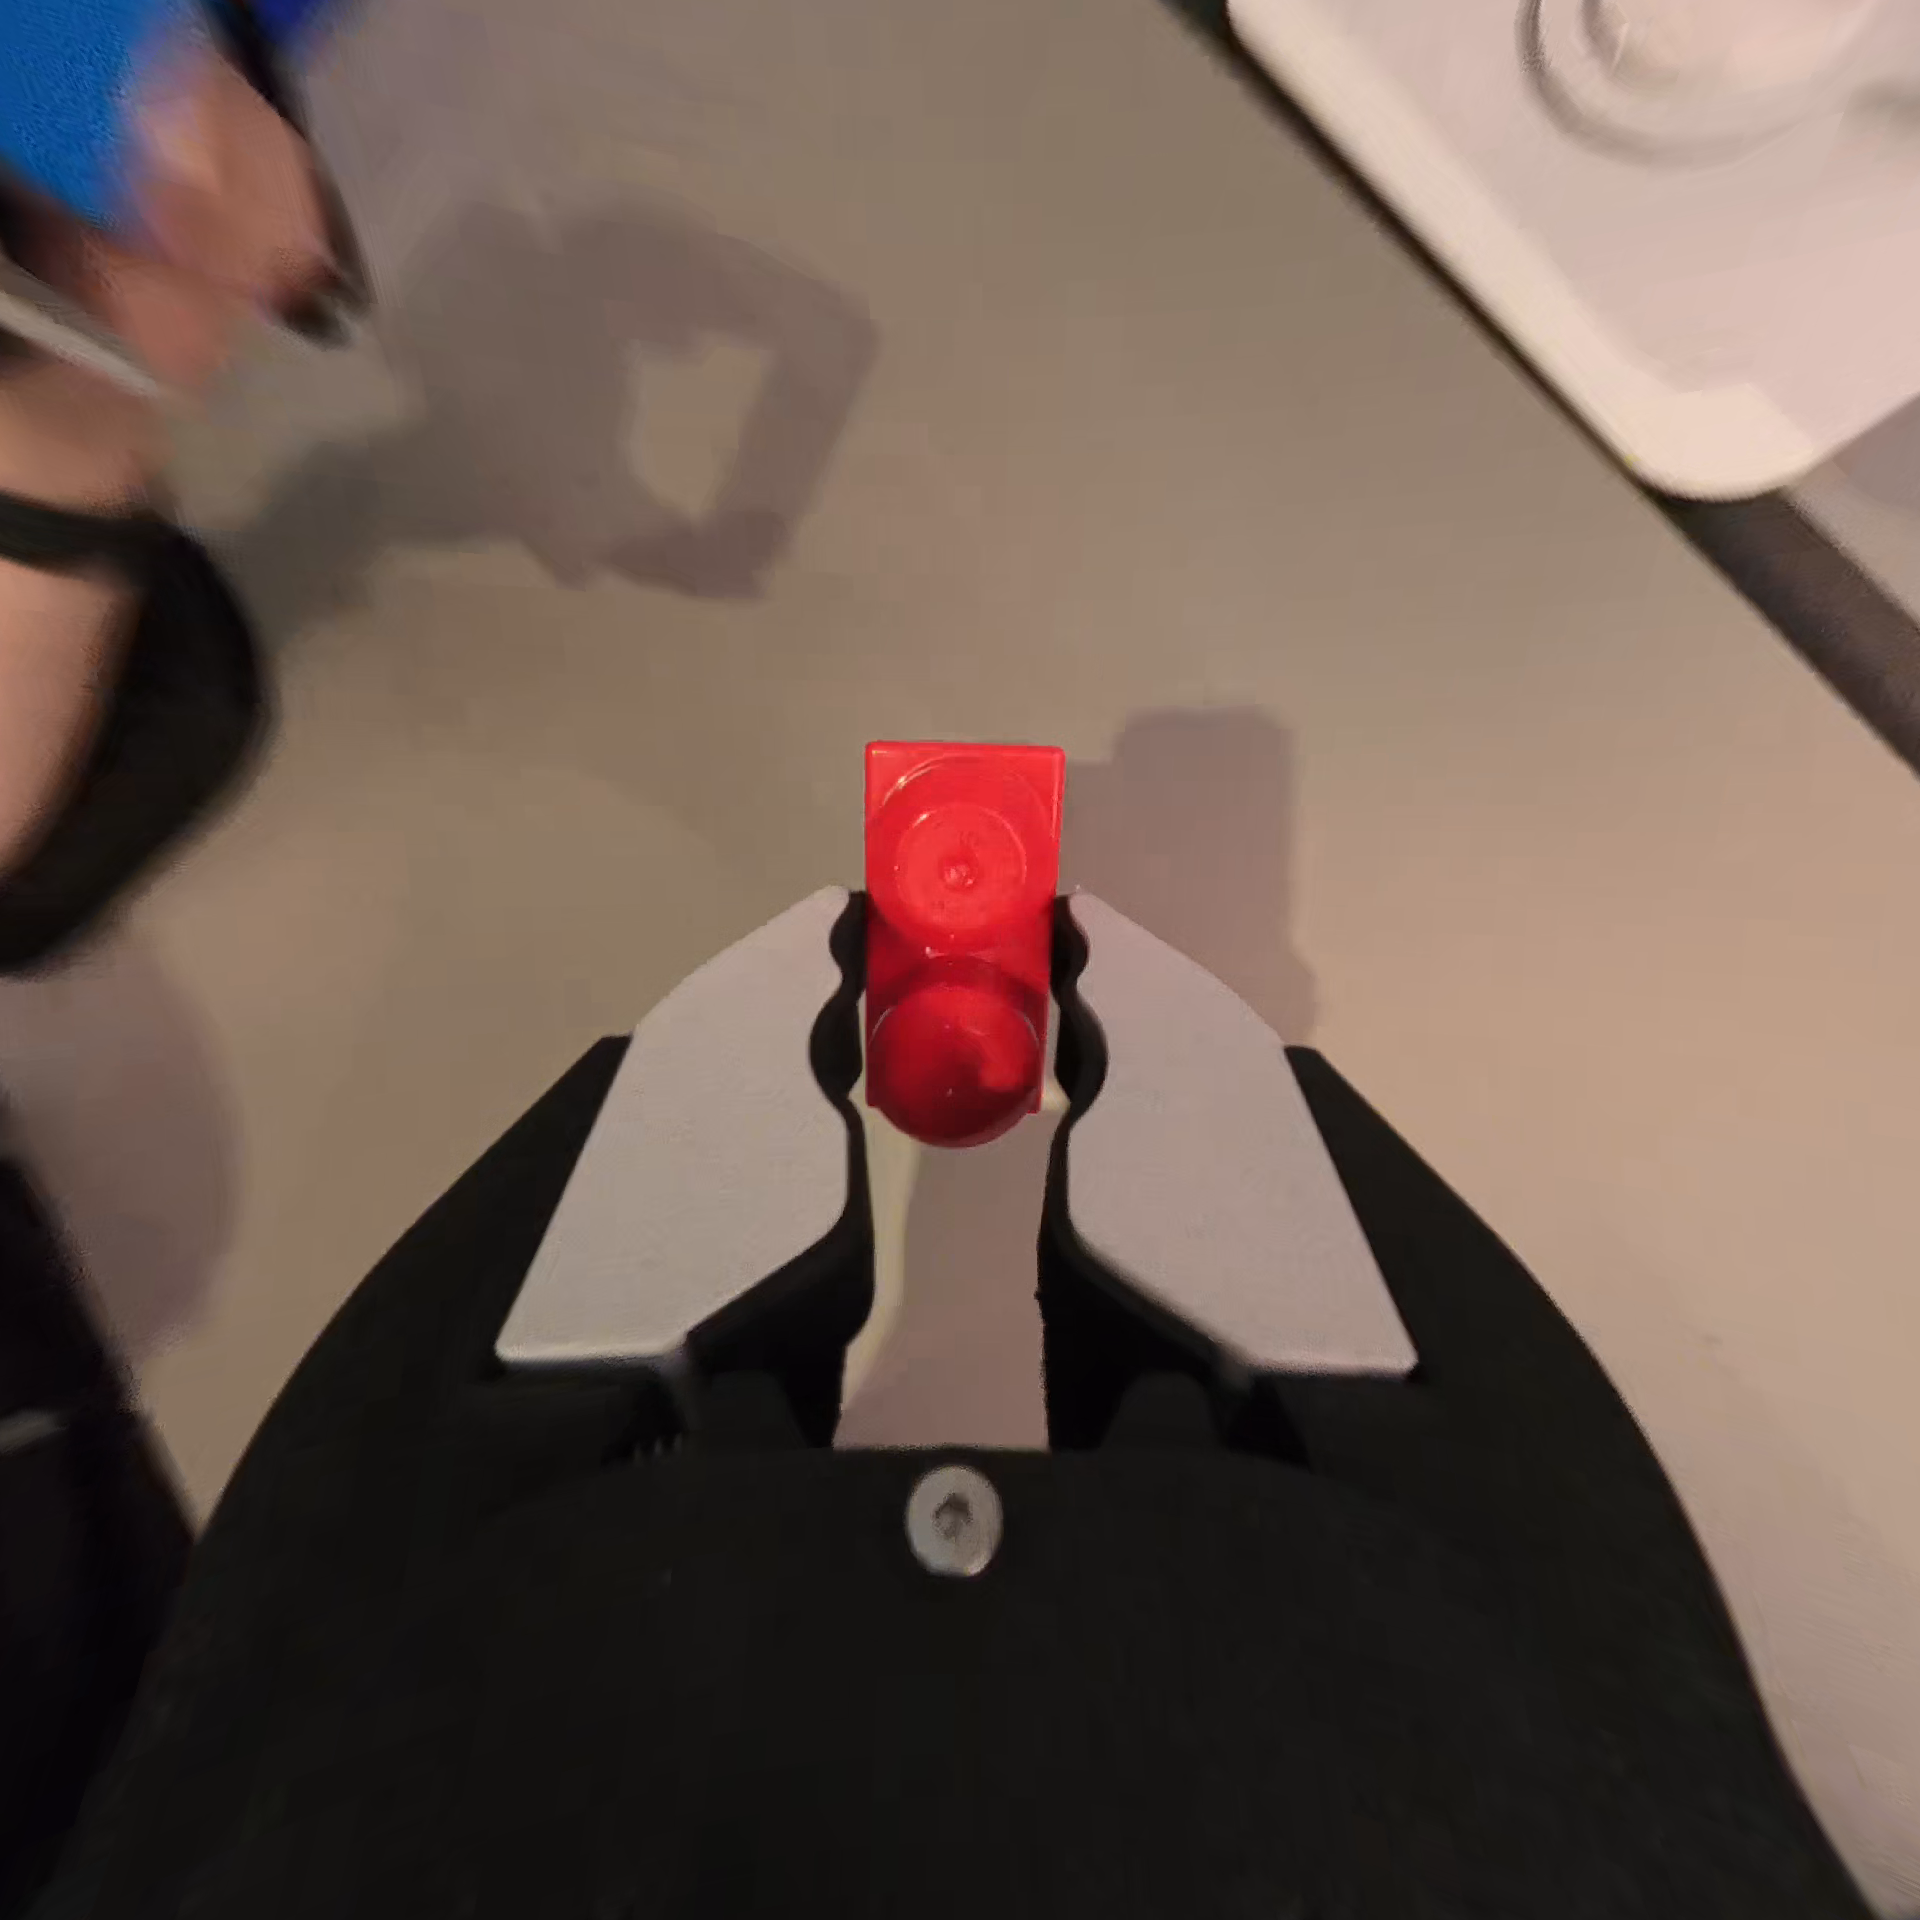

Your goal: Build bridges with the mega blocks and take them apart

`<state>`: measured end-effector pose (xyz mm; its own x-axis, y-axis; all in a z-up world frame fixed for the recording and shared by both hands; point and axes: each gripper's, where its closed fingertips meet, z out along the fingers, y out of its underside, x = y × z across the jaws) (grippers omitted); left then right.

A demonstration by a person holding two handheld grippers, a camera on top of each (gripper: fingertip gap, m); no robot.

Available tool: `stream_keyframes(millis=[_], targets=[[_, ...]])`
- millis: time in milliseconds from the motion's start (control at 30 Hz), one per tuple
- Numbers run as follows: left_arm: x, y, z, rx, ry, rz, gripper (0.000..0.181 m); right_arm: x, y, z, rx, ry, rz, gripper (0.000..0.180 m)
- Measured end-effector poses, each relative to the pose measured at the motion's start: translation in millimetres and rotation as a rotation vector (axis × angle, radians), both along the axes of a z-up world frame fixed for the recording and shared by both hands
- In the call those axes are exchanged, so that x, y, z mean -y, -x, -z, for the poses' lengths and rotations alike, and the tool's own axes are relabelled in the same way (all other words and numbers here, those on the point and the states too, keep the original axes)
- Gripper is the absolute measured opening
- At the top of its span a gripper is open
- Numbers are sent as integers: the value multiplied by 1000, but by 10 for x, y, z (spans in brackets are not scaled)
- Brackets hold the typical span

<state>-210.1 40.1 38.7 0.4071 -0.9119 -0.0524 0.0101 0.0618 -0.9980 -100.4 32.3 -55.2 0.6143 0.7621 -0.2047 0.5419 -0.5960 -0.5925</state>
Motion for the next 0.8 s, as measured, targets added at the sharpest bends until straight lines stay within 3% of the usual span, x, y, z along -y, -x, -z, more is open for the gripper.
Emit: stream_keyframes(millis=[267, 433, 800], targets=[[-55, 32, -10, -17, -44, -58, 74, -22, 737, -1582, -241, 145, 96, 33], [-63, 51, -21, -5, -23, -62, 74, -22, 1132, -1490, -34, 218, 136, 33], [1, 53, -88, 31, -7, -24, 74, -35, 1316, -1447, 46, 274, 216, 33]])
